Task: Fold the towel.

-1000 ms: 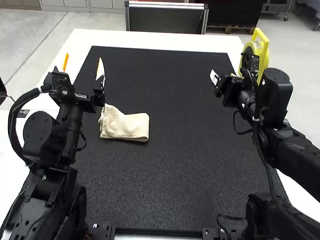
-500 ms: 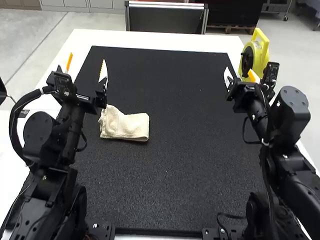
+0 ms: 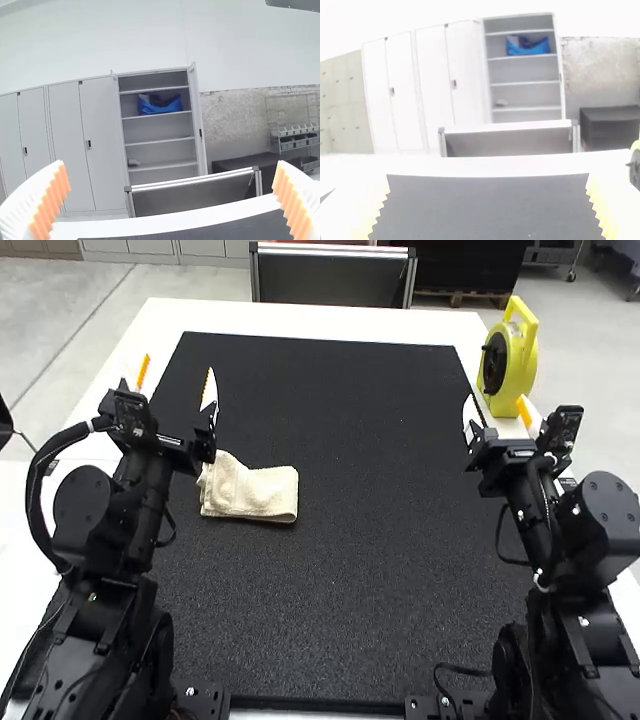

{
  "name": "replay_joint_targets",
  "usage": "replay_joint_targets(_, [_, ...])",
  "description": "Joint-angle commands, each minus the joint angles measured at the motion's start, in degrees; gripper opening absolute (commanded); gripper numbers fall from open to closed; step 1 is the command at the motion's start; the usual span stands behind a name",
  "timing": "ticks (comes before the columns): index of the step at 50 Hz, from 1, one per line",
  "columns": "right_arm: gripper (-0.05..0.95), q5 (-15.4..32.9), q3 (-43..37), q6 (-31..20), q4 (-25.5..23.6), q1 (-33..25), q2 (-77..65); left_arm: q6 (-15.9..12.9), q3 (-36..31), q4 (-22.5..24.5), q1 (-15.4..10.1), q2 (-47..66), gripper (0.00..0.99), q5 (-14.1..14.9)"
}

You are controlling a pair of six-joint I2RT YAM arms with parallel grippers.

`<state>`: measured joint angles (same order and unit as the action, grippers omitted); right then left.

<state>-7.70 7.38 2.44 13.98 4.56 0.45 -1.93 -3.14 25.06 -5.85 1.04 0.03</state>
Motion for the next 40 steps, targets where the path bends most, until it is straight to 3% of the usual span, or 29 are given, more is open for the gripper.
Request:
replay_joint_targets(1, [0.92,-0.38,0.62,-3.76,0.17,-0.95,-0.36,-0.61,-0.03,0.25,0.49,-1.13,0.961,-0.65])
replay_joint_targets(7, [0.92,4.98,-1.58,-10.61,1.23,-0.95,-0.36,-1.58,0.50,-1.06,0.49,-1.13,0.962,-1.44])
replay_joint_targets(10, [0.92,8.50,-3.77,-15.62,2.55,-0.95,-0.36,-1.93,1.20,-1.42,0.49,-1.13,0.962,-3.20])
replay_joint_targets(15, [0.92,9.81,-7.46,-16.15,7.91,-0.95,-0.36,-4.13,2.96,-1.77,0.49,-1.13,0.961,-6.45])
replay_joint_targets(17, [0.92,9.64,-7.29,-15.27,4.83,-0.95,-0.36,-5.54,3.05,-3.79,0.40,-1.13,0.961,-6.89])
replay_joint_targets(23, [0.92,7.97,-7.29,-10.17,-1.94,-0.51,-0.36,-5.10,2.96,-5.72,0.31,-1.13,0.962,-7.15])
replay_joint_targets(31, [0.92,3.49,-7.29,-9.20,-12.04,-0.25,-0.36,-0.61,3.05,-9.77,0.49,-1.13,0.962,-7.24])
replay_joint_targets(36, [0.92,3.40,-7.29,-9.20,-13.63,-0.34,-0.36,3.08,2.96,-12.93,0.49,-1.13,0.962,-7.86])
replay_joint_targets(40, [0.92,3.40,-7.29,-10.08,-13.98,-0.60,-0.36,3.69,3.05,-17.76,0.40,-1.13,0.962,-7.68])
